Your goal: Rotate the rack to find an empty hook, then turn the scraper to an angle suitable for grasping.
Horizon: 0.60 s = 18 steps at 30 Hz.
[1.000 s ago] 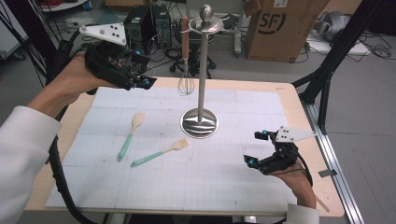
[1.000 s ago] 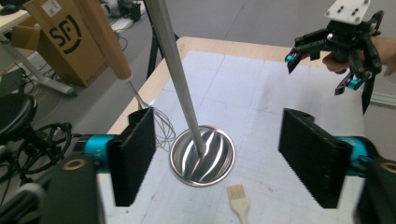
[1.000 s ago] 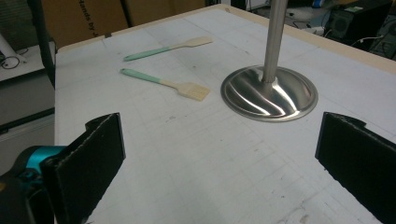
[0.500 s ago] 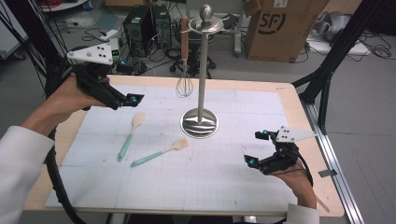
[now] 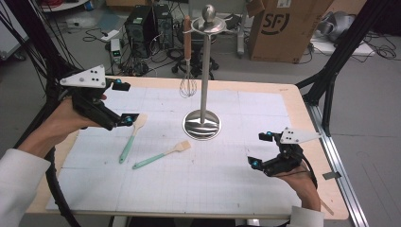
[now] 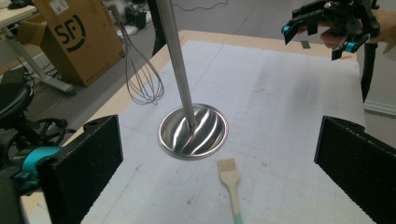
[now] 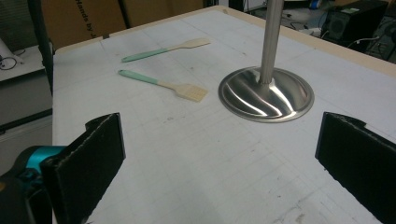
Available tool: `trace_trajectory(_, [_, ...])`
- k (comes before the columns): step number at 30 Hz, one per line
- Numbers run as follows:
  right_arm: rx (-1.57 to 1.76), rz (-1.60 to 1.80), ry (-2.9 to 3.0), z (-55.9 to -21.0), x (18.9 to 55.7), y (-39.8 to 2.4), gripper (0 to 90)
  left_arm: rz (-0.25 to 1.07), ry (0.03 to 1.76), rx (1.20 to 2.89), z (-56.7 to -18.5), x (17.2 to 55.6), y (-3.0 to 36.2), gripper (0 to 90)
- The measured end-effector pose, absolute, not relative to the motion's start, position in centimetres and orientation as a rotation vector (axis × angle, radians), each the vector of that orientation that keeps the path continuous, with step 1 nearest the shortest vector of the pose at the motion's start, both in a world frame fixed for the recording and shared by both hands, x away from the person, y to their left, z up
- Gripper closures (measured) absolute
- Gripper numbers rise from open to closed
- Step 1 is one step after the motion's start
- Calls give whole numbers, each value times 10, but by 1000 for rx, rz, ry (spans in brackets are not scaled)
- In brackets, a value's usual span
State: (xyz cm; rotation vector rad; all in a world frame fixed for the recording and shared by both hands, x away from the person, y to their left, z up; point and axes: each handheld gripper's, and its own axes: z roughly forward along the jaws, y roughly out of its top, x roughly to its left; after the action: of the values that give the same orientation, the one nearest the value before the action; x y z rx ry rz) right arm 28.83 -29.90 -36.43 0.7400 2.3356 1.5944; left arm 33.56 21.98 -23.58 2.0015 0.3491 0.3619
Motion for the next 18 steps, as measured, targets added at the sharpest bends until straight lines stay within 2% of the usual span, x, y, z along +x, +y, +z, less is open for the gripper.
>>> trace_trajectory(18, [749, 1582, 2342, -365, 290, -299, 2, 325, 345, 2026, -268, 325, 241, 17])
